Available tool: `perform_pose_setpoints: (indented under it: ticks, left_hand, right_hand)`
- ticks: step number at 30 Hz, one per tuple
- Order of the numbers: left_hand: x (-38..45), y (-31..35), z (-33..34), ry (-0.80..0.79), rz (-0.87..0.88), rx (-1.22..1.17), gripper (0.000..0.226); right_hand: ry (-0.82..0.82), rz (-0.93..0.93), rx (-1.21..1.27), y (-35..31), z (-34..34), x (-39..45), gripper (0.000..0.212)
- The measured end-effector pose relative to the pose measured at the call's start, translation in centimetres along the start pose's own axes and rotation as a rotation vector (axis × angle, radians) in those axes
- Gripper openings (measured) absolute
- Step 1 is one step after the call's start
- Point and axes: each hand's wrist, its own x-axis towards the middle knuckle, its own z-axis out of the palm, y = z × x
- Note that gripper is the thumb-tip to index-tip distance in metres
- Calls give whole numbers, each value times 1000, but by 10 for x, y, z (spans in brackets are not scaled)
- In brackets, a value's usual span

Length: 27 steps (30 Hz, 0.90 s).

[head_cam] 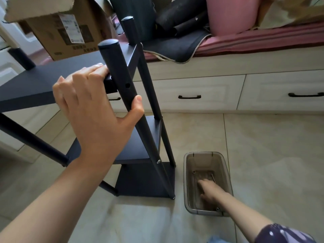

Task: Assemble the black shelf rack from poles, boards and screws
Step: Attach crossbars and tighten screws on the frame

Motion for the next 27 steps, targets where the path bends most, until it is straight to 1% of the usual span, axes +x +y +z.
perform_pose_setpoints:
  ticks: [2,4,7,12,14,20,23,26,27]
  left_hand:
    - [0,0,1,14,0,-10,56]
    - [0,0,1,17,0,-25,55]
    - [0,0,2,21,5,-25,55]
    - [1,0,3,31,6,-4,55]
    - [0,0,4,31,2,1,55]
    - [-1,2,3,28,-9,-5,56]
    - [0,3,1,24,-9,-14,56]
    - [0,3,-2,-5,-16,-12,57]
    - [1,3,-2,-20,-19,-10,57]
  right_hand:
    - [123,33,-8,0,-6,7,41]
    - [199,98,-32,1,-10,13,36]
    - [209,177,-60,3,-11,19,38]
    - [270,185,-62,-1,-7,23,37]
    - [290,177,-72,-2,-8,23,37]
    - [248,112,-90,-2,-11,20,31]
    - [274,24,-106,0,-16,22,27]
    - [298,-54,-178,2,-25,18,27]
    - [314,-36,-152,2,-30,14,27]
